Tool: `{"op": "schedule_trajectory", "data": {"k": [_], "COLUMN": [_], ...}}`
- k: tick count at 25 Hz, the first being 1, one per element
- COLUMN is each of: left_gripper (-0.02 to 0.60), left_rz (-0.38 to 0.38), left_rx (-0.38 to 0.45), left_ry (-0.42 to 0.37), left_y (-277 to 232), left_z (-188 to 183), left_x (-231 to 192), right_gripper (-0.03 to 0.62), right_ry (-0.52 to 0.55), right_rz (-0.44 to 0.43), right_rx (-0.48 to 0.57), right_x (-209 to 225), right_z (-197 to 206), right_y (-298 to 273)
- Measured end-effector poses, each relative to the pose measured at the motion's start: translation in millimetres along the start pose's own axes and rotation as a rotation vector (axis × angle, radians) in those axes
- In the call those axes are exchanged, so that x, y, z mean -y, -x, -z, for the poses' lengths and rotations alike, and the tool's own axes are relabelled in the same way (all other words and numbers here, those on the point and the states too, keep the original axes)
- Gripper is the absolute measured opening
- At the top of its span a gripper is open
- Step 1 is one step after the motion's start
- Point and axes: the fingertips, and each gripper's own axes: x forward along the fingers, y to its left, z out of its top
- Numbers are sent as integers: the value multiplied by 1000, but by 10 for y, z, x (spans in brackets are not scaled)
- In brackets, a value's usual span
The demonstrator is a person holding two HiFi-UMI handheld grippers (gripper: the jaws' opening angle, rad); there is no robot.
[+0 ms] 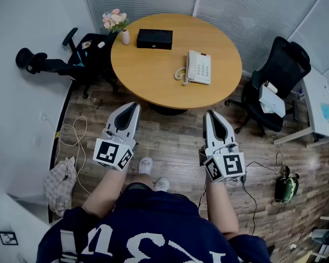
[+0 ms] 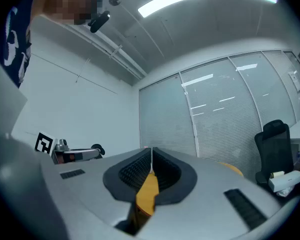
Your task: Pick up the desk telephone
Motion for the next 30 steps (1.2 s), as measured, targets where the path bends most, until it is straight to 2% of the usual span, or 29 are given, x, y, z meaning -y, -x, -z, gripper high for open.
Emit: {"op": "schedule_trajectory", "data": {"k": [5, 11, 15, 24, 30], "left_gripper": [21, 21, 21, 21, 21], "left_rz": [-5, -13, -10, 36, 99], "left_rx": [0, 6, 19, 45, 48], "left_ry": [4, 9, 15, 34, 43], "left_y": [36, -66, -231, -1014, -1676], "left_z": [26, 51, 62, 95, 154], "left_x": [25, -65, -165, -794, -1322], "right_gripper": [32, 34, 34, 34, 34], "right_ry": [-15, -83, -70, -40, -30], "right_rz": [9, 50, 54, 100, 170], "right_rx": [5, 74, 81, 82, 103], "right_x": [52, 268, 345, 615, 809], "right_z": [-11, -122, -153, -171, -192], "right_y": [80, 40, -107, -954, -1601]}}
